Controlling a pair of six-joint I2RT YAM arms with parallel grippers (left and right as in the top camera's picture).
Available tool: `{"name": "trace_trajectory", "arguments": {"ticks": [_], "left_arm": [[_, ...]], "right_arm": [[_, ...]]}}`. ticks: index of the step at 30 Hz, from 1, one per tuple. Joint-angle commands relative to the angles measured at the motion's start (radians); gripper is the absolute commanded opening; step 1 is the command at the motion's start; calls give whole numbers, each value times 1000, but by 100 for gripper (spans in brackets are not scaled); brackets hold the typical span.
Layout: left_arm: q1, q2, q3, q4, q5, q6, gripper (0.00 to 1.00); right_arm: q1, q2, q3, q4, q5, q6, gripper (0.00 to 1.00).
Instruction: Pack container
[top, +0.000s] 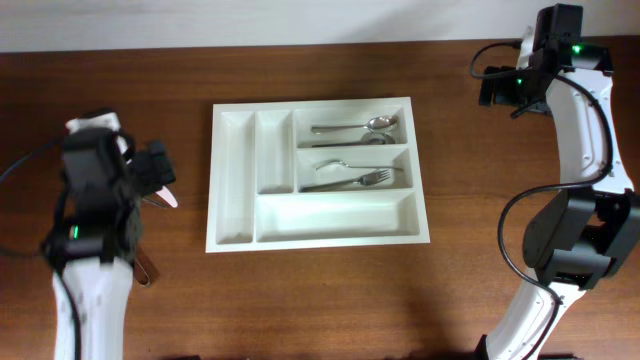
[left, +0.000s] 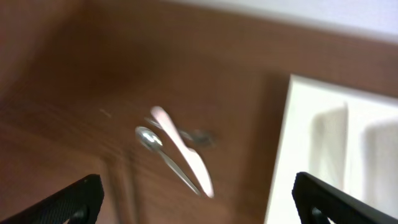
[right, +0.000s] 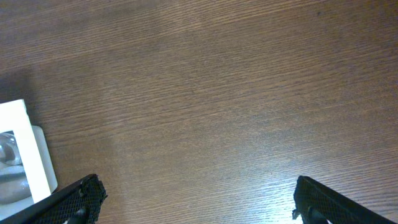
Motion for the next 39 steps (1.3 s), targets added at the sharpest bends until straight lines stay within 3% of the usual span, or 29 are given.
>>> {"name": "trace_trajectory", "arguments": {"ticks": [1,9,14,18,21,24,29,32,39], "left_arm": [[2,120,11,-53,209,-6,99],[3,286,11,-55,378,-6,99],[3,295,11,-49,422,-6,99],[2,278,13,-53,538,-6,100],[2,251,13,-53,590,-6,91],[6,235,13,-55,448,-33,93],[97,234,13,-232,127,-385,99],[221,234,13,-385,86,-583,99],[391,236,10,-447,70,-609,99]], "right_arm": [[-2,-17,-3,0,1,8,99],[-2,-17,-3,0,1,8,99],[-2,-17,-3,0,1,8,99],[-2,-17,-3,0,1,8,99],[-2,-17,-3,0,1,9,99],[-2,-17,-2,0,1,8,99],[-2,-17,-3,0,1,8,99],[-2,-17,-2,0,1,8,99],[-2,-17,-3,0,1,8,99]]}}
